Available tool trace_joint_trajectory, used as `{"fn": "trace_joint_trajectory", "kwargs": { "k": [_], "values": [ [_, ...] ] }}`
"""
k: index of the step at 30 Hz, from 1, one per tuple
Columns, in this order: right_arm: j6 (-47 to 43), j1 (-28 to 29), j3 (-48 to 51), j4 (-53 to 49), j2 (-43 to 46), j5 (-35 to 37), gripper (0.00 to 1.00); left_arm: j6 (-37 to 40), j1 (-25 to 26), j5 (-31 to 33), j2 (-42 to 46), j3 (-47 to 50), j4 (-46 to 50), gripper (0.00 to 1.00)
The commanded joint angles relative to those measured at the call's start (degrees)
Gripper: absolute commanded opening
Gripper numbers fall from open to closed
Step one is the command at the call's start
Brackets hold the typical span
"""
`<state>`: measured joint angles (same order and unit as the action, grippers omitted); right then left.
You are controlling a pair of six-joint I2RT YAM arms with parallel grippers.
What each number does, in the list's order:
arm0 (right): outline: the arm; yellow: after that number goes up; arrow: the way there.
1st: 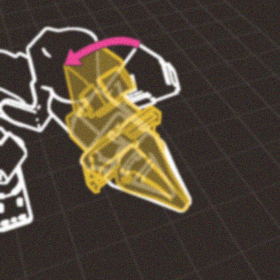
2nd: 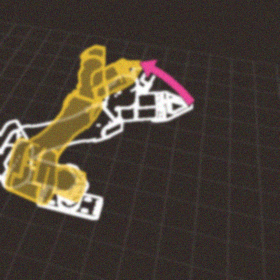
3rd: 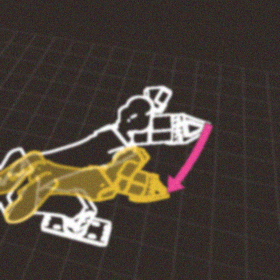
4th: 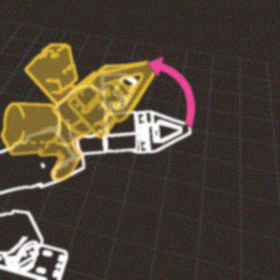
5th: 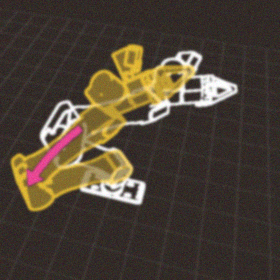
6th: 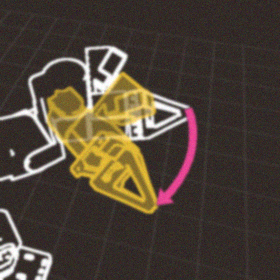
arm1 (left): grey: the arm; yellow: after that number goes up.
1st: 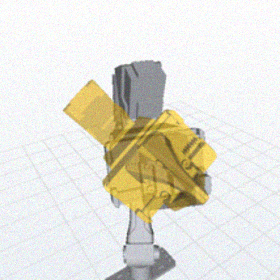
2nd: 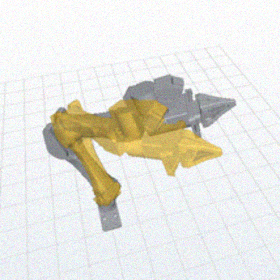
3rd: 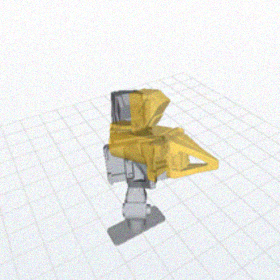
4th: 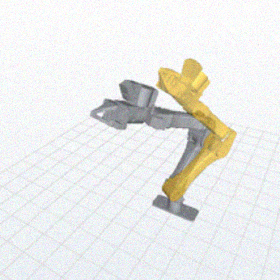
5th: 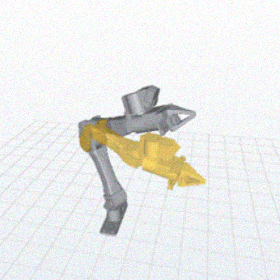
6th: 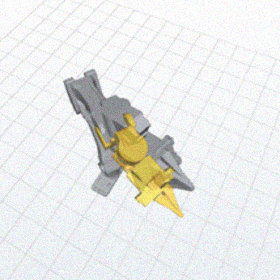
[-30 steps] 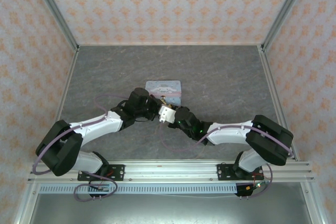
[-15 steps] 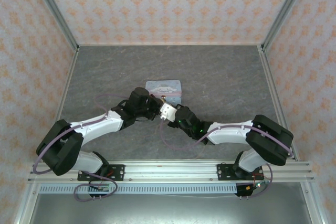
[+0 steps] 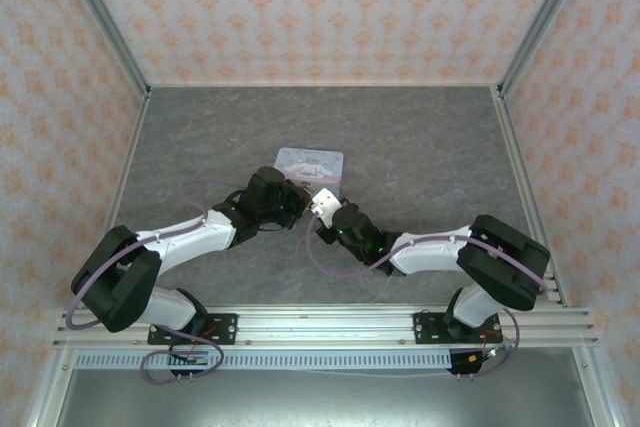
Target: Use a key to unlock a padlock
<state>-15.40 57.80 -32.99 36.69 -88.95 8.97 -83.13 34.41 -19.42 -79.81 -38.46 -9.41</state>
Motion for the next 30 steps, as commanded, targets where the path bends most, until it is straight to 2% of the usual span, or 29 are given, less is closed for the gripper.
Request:
{"fn": "trace_joint_trajectory", "kwargs": {
  "k": [1, 6, 14, 19, 25, 26, 30],
  "values": [
    [5.3, -0.2, -0.1, 5.4, -1.4, -2.0, 0.00, -0.6, 1.4, -3.6, -0.6, -1.2, -1.8, 0.00],
    [6.4, -0.2, 0.2, 4.0, -2.2, -2.2, 0.00, -0.5, 1.5, -3.4, -1.9, -0.5, -2.9, 0.00],
    [14.7, -0.2, 1.4, 5.0, -5.6, -4.4, 0.00, -0.1, 2.1, -3.8, -6.3, 0.7, -7.5, 0.00],
    [19.9, -0.3, 3.1, 9.0, -8.4, -4.9, 0.00, -0.5, 2.2, -3.8, -9.9, 1.9, -10.9, 0.00],
    [22.1, -0.2, 4.1, 11.6, -11.0, -4.7, 0.00, -0.7, 2.3, -4.1, -12.3, 2.6, -13.8, 0.00],
    [22.3, -0.3, 4.4, 12.1, -11.2, -4.6, 0.00, -0.5, 2.3, -4.1, -12.3, 2.5, -13.5, 0.01],
    [23.9, -0.5, 4.5, 12.8, -11.9, -5.1, 0.00, 1.1, 2.2, -3.2, -11.4, 2.3, -11.4, 0.23]
  ]
}}
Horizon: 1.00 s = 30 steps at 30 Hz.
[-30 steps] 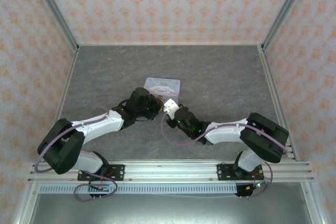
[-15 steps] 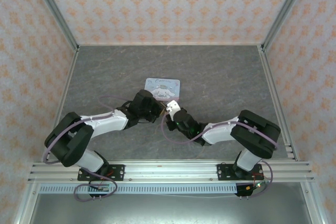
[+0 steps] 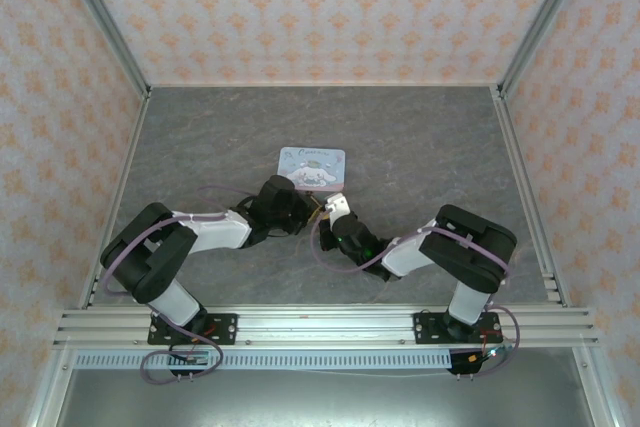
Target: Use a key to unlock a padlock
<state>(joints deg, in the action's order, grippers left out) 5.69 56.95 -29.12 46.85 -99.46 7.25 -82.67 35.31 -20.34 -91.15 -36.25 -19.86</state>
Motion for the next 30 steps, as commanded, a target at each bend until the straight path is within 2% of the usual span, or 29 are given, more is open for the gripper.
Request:
{"fn": "trace_joint_trajectory", "kwargs": {
  "k": [1, 10, 18, 24, 30],
  "values": [
    [3.5, 0.2, 0.7, 3.0, -1.5, -3.8, 0.00, 1.0, 1.3, -2.1, 0.3, 0.0, -0.4, 0.25],
    [8.8, -0.6, 1.4, 6.0, -2.7, -7.5, 0.00, 4.4, -0.4, -0.3, 6.1, 1.2, 5.8, 0.46],
    [15.5, -2.4, 3.4, 11.5, -3.2, -10.7, 0.00, 7.8, -4.6, 0.5, 13.7, 3.3, 12.2, 0.71],
    [22.7, -3.7, 4.7, 15.2, -4.5, -13.0, 0.00, 12.7, -8.0, 3.0, 21.2, 3.4, 20.5, 0.78],
    [31.0, -3.8, 6.7, 21.9, -7.1, -13.3, 0.00, 19.3, -10.3, 5.7, 24.7, 0.6, 28.9, 0.84]
  ]
}}
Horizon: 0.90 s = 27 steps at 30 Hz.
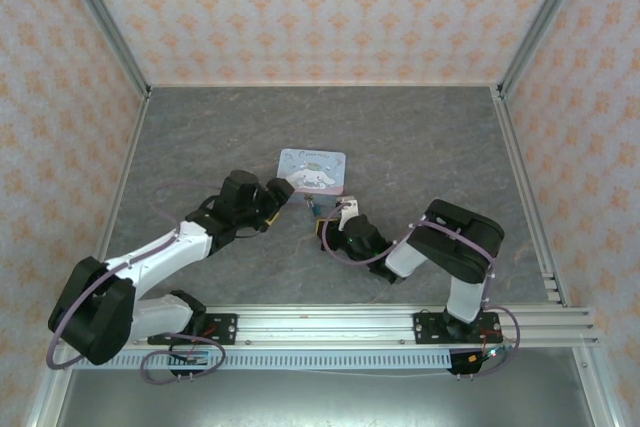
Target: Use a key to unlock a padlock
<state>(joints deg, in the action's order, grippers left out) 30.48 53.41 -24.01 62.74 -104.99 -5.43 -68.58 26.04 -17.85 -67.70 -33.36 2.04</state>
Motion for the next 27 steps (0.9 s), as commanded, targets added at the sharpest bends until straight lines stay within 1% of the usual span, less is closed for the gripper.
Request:
{"fn": "trace_joint_trajectory", "kwargs": {
  "k": [1, 4, 7, 14, 15, 17, 20, 27],
  "values": [
    [6.9, -0.4, 1.8, 6.5, -1.9, -0.6, 0.00, 5.9, -1.5, 3.5, 1.4, -2.4, 7.4, 0.87],
    [8.3, -0.9, 2.0, 6.8, -1.9, -0.8, 0.00, 8.1, -3.4, 3.2, 1.6, -2.6, 6.9, 0.91],
    [10.3, -2.0, 2.5, 7.3, -1.9, -1.5, 0.00, 10.9, -5.6, 1.7, 0.2, -3.7, 6.8, 0.93],
    [14.0, -5.1, 2.6, 6.1, -2.0, -5.2, 0.00, 14.0, -8.1, -2.9, -5.5, -8.0, 6.0, 0.94],
    [14.0, -5.2, 2.6, 5.7, -1.8, -5.4, 0.03, 14.4, -8.2, -3.3, -6.4, -8.6, 6.0, 0.94],
    [13.8, -5.3, 2.7, 4.5, -1.4, -5.3, 0.13, 15.4, -8.3, -4.2, -8.6, -10.5, 6.5, 0.94],
    [13.4, -5.5, 3.5, 3.3, -0.2, -4.5, 0.24, 16.8, -8.6, -5.0, -12.0, -13.4, 7.4, 0.94],
    [11.1, -7.1, 5.6, -1.6, 6.9, -4.1, 0.41, 18.2, -9.4, -6.4, -18.4, -18.3, 7.3, 0.94]
  ]
}}
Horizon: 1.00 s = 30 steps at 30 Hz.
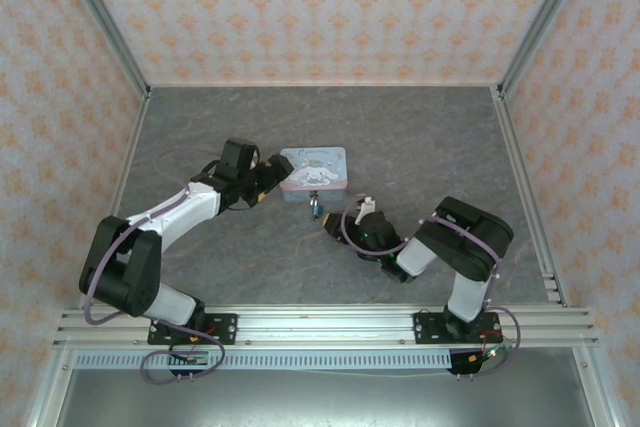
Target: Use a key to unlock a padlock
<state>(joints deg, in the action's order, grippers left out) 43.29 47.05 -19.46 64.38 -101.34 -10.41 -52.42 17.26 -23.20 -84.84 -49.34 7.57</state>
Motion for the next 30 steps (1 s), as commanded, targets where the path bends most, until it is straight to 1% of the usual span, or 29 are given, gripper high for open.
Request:
{"fn": "trace_joint_trajectory", "kwargs": {
  "k": [1, 3, 6, 9, 12, 16, 20, 25, 30],
  "values": [
    [-2.4, -1.0, 1.3, -4.0, 4.4, 0.6, 0.44, 1.9, -0.8, -1.0, -1.9, -2.8, 1.8, 0.94],
    [-3.5, -1.6, 1.5, -5.5, 6.8, -0.8, 0.50, 2.0, -0.9, -1.1, -3.1, -3.6, 1.4, 0.94],
    [-4.6, -3.1, 1.4, -6.8, 9.5, -5.0, 0.60, 2.1, -1.0, -2.1, -5.5, -4.6, 0.8, 0.94],
    [-4.6, -4.6, 0.7, -7.0, 11.1, -9.4, 0.65, 1.6, -1.0, -3.1, -7.9, -5.2, -0.2, 0.94],
    [-3.7, -5.3, 0.1, -7.1, 11.7, -11.4, 0.70, 1.5, -1.0, -3.3, -9.6, -5.5, -0.9, 0.92],
    [-2.8, -5.4, -0.7, -7.1, 11.6, -12.7, 0.74, 0.2, -1.0, -4.6, -11.3, -4.7, -3.1, 0.89],
    [-2.1, -5.8, -1.3, -7.0, 11.1, -13.8, 0.79, -2.7, -1.0, -5.5, -10.4, -0.6, -7.3, 0.85],
    [-1.1, -7.5, -0.8, -1.7, 9.0, -16.7, 0.80, -4.6, -0.6, -5.7, -8.4, 5.3, -9.9, 0.81],
    [-1.1, -9.2, -1.3, 3.0, 6.1, -19.4, 0.80, -5.6, 1.1, -4.1, -4.8, 10.2, -10.6, 0.75]
  ]
}}
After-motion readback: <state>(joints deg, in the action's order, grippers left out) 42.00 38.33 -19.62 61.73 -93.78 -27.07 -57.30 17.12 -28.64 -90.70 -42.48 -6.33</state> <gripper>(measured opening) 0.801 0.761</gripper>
